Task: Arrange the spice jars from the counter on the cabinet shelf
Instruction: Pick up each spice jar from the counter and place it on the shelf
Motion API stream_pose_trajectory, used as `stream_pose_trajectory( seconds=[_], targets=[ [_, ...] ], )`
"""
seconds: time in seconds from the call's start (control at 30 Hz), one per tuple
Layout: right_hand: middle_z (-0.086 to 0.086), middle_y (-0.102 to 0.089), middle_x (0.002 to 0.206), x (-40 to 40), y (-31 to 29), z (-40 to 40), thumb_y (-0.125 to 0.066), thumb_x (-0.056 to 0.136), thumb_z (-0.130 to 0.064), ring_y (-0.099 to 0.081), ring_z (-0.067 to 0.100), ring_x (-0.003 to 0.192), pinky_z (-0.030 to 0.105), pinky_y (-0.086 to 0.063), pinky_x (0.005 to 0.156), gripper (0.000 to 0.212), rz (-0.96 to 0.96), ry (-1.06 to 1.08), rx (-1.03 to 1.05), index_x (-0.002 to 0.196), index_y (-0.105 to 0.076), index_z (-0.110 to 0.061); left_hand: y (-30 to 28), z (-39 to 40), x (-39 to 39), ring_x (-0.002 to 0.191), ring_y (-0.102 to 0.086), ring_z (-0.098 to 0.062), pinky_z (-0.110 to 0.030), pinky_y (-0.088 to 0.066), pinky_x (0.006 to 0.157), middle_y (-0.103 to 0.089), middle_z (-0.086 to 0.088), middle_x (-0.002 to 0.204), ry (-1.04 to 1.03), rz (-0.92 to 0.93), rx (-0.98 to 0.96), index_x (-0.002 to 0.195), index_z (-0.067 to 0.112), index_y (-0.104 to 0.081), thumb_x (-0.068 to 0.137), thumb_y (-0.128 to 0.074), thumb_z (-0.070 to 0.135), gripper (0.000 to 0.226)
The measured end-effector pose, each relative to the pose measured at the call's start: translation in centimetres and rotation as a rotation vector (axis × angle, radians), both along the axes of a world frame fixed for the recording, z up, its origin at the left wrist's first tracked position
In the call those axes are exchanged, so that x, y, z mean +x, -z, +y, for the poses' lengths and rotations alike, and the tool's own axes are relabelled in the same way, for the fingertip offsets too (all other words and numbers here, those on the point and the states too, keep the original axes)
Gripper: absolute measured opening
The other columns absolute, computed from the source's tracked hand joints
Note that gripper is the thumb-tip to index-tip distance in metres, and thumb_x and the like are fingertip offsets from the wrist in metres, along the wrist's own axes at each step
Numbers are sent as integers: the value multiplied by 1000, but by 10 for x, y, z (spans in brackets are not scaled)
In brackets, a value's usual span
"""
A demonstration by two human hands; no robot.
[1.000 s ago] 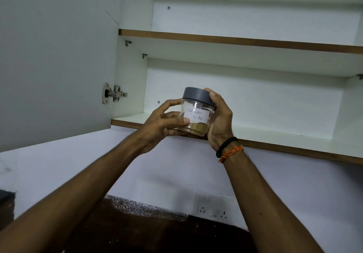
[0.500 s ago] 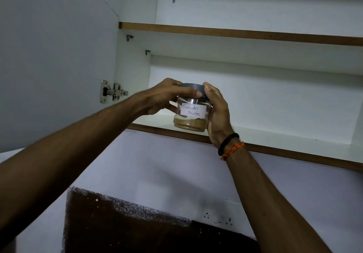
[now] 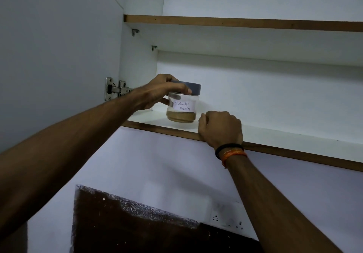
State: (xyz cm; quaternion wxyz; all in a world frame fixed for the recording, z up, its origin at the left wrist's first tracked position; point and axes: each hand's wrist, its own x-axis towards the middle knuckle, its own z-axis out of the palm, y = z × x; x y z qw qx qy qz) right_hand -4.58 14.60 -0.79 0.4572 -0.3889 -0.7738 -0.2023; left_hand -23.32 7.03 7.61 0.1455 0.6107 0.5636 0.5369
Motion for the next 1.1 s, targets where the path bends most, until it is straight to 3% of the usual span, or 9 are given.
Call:
stream_pose_trajectory(
  seconds=[0.07,0.23,0.43,0.53,0.6,0.67,0.77,0.9,1.1],
  targets=[
    [5,-67,67,0,1,-1,-45,93,-34,-51,22,56,26,-37,57,36,-29,20,11,71,-68,-16,1,7,-12,107,-63,-27,-35,-53,77,-63,-6,112,-22,-5,-5,120,8,-57,78,-79,28,51],
    [3,-63,58,-1,4,0,-52,87,-29,-55,24,50,24,-37,50,32,-55,68,82,59,-61,-17,9,27,-37,104,-64,-24,-35,-52,76,-64,-8,115,-43,-10,-29,118,12,-58,63,-82,38,65],
    [1,-62,55,-4,4,3,-54,87,-31,-51,21,48,23,-39,51,32,-33,77,109,61,-63,-17,20,57,-58,103,-62,-22,-33,-51,73,-62,-4,115,-46,-53,-50,121,16,-55,65,-82,35,65],
    [1,-62,56,-4,4,1,-53,88,-31,-54,22,50,25,-42,52,32,-23,69,105,61,-63,-17,16,66,-66,102,-60,-17,-33,-54,73,-60,2,115,-64,26,-44,133,24,-51,76,-83,27,65],
    [1,-63,57,-4,3,2,-53,89,-31,-55,21,50,25,-45,53,32,-30,55,104,62,-63,-17,12,72,-72,107,-59,-18,-36,-56,81,-60,3,118,-82,131,-19,134,28,-55,81,-80,22,59],
    [1,-60,52,-4,4,1,-61,85,-29,-54,20,45,25,-46,51,30,-30,44,137,58,-63,-16,7,79,-76,112,-58,-23,-36,-55,86,-62,1,122,-116,260,21,129,22,-63,85,-77,18,46],
    [1,-54,43,-4,6,1,-68,78,-26,-48,19,37,23,-43,45,32,22,25,181,50,-58,-16,3,87,-84,114,-60,-25,-29,-52,82,-67,-2,117,-161,377,33,122,13,-69,87,-75,14,36],
    [1,-54,43,-5,7,3,-68,78,-26,-48,19,36,24,-47,46,31,43,0,201,50,-59,-15,0,98,-94,112,-63,-27,-45,-53,97,-71,-9,118,-201,440,1,122,8,-70,87,-75,14,36],
    [2,-49,40,-3,7,2,-73,70,-20,-46,22,33,28,-47,40,32,60,-35,242,46,-53,-14,6,119,-106,110,-64,-26,-40,-54,94,-72,-10,115,-242,465,31,121,9,-70,87,-76,16,35]
  ],
)
